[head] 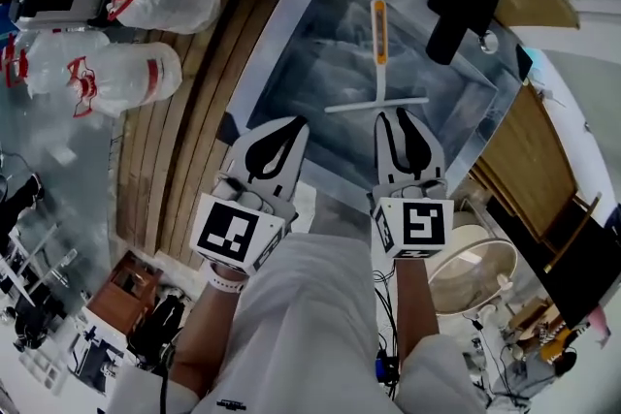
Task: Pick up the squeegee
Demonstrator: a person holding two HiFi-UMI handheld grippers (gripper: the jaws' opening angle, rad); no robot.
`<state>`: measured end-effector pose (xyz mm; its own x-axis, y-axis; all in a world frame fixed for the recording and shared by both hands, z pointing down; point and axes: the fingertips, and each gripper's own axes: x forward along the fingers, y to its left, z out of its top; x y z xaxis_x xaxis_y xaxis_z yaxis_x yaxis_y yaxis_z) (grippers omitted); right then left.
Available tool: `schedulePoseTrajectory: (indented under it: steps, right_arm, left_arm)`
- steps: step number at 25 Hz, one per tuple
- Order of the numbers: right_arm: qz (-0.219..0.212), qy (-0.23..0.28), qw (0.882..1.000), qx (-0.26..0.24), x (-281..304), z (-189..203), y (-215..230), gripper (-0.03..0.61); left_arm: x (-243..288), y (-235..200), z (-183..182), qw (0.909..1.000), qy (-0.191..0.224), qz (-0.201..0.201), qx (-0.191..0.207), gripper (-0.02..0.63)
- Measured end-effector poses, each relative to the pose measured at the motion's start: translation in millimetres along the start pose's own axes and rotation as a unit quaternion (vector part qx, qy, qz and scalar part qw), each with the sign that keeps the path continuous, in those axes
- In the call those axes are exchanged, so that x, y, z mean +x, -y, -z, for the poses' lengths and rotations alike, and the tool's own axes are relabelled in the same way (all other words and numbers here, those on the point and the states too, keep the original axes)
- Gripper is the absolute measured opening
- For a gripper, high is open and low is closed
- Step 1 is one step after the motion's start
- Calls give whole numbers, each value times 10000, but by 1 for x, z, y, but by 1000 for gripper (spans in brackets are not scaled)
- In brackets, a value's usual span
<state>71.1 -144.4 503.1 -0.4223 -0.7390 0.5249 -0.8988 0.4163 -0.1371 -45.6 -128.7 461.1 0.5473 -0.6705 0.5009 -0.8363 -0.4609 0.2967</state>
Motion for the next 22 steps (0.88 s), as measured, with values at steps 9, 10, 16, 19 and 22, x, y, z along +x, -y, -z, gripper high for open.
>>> schedulePoseTrajectory:
  steps: [9, 10, 16, 19, 22]
  right_arm:
    - [53, -438, 9990, 72, 44, 41, 24, 78]
    - [64, -490, 9987, 90, 49, 45, 27, 80]
    - [152, -893, 9958, 138, 79, 72, 39, 84]
    - [250, -1118, 9933, 160, 90, 88, 44, 86]
    - [325, -1364, 9901, 88, 100, 104, 48, 87]
  left_arm:
    - [55, -3, 26, 9996, -223, 166, -42, 5]
    - [61, -3, 26, 9995, -241, 181, -42, 5]
    - [91, -14, 37, 9987, -465, 206, -92, 5]
    - [98, -18, 44, 9983, -526, 213, -149, 5]
    - [102, -21, 53, 9976, -619, 202, -223, 5]
